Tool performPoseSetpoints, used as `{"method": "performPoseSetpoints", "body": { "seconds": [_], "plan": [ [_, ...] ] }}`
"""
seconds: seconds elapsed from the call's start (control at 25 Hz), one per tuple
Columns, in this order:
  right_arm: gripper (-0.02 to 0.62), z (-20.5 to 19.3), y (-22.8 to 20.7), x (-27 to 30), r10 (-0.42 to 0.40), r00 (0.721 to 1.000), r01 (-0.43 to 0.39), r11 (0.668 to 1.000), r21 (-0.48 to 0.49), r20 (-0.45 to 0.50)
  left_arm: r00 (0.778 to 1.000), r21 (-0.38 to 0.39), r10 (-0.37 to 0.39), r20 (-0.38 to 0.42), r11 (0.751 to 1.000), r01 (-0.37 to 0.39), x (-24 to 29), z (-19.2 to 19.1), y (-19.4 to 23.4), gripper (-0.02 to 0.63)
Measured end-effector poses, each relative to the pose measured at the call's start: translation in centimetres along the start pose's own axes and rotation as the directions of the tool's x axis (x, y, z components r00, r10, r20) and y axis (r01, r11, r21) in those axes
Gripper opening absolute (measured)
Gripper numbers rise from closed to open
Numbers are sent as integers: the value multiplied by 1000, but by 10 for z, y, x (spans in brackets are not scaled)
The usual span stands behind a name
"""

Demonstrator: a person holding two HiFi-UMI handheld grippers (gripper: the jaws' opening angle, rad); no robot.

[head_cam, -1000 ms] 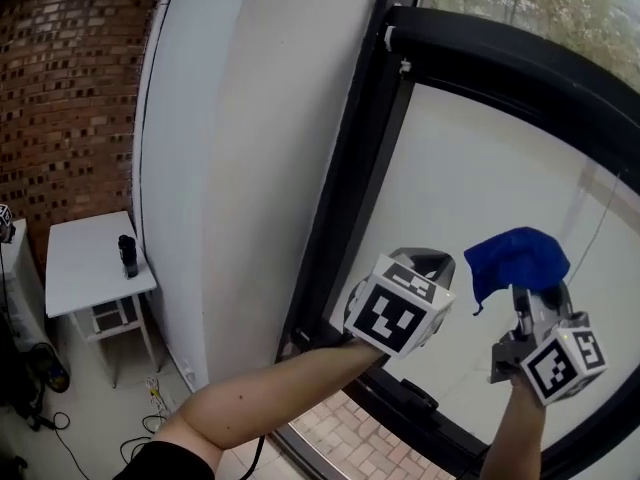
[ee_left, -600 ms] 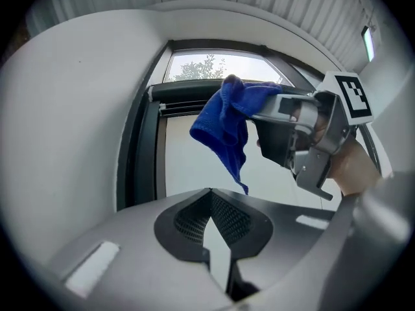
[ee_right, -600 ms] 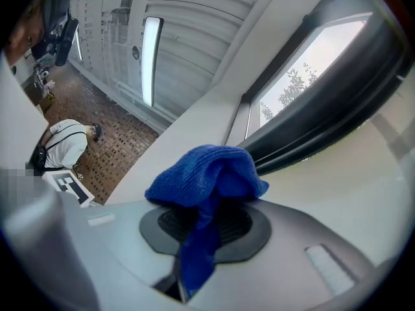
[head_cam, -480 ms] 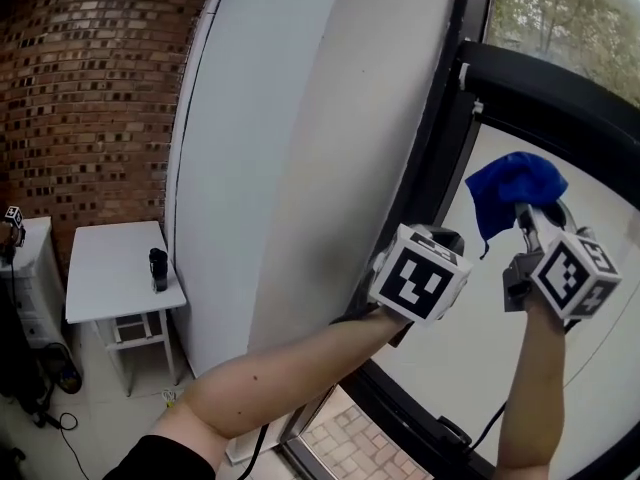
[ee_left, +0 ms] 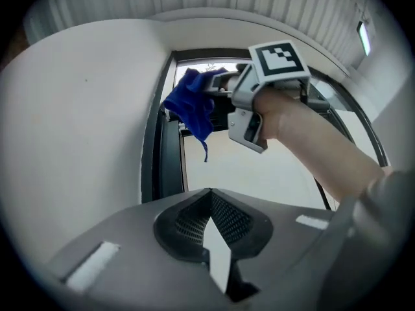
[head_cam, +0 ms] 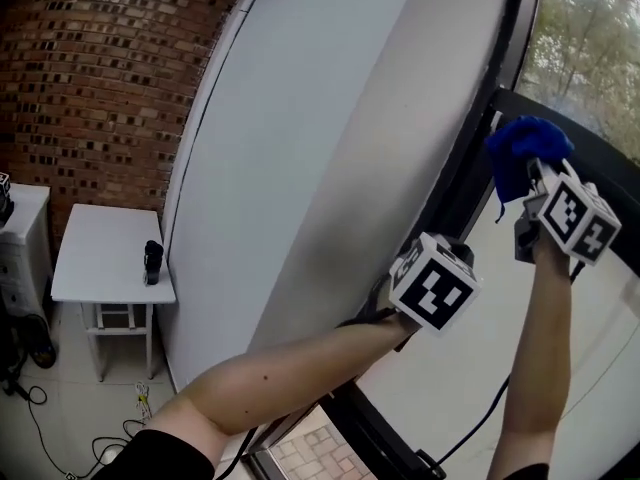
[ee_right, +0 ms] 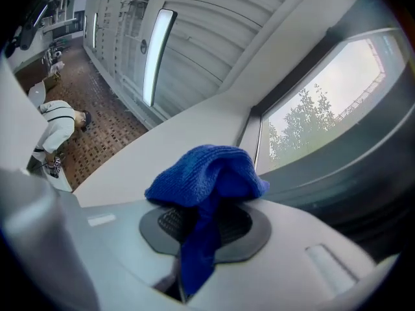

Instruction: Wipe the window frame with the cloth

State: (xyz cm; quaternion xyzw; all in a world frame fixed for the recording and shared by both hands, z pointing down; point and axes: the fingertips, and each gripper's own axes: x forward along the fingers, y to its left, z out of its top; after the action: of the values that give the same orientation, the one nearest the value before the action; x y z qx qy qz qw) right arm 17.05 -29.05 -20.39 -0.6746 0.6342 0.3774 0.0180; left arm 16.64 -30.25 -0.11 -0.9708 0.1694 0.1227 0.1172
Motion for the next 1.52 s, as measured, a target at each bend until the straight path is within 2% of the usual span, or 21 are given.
{"method": "performPoseSetpoints", "body": {
  "seconds": [0.12,0.24,0.32,0.52,0.72,0.76,0.96,1.2,1.32,1.52],
  "plan": [
    [75,-4,-2,30,1,1000,-2,998,-58,-18,1000,-36,5,2,999,-5,5,-3,11,-6],
    [75,-14,2,46,-27,998,16,982,-189,-55,998,-16,46,36,999,-46,-6,-1,16,-6],
    [75,-17,5,54,-61,996,41,959,-280,-63,996,-23,73,57,997,-72,-14,1,22,-6],
    [75,-45,18,78,-146,982,75,879,-472,-116,985,-67,147,94,988,-141,-33,-10,47,-6],
    [74,-52,24,85,-233,963,95,764,-638,-136,983,-55,166,76,985,-162,-31,-15,46,-6],
    [74,-52,21,86,-249,958,98,750,-654,-141,984,-54,165,74,985,-161,-28,-15,46,-6],
    [74,-49,20,85,-272,949,94,731,-676,-162,986,-42,157,55,987,-154,-16,-19,43,-6],
    [74,-46,7,82,-289,944,98,704,-703,-159,986,-21,139,90,990,-138,0,-3,38,-6],
    [74,-44,2,76,-289,944,98,713,-694,-163,987,-74,115,113,992,-107,6,2,38,-6],
    [74,-39,-9,47,-307,935,115,732,-672,-175,984,-104,112,140,990,-98,6,8,34,-6]
  ]
}}
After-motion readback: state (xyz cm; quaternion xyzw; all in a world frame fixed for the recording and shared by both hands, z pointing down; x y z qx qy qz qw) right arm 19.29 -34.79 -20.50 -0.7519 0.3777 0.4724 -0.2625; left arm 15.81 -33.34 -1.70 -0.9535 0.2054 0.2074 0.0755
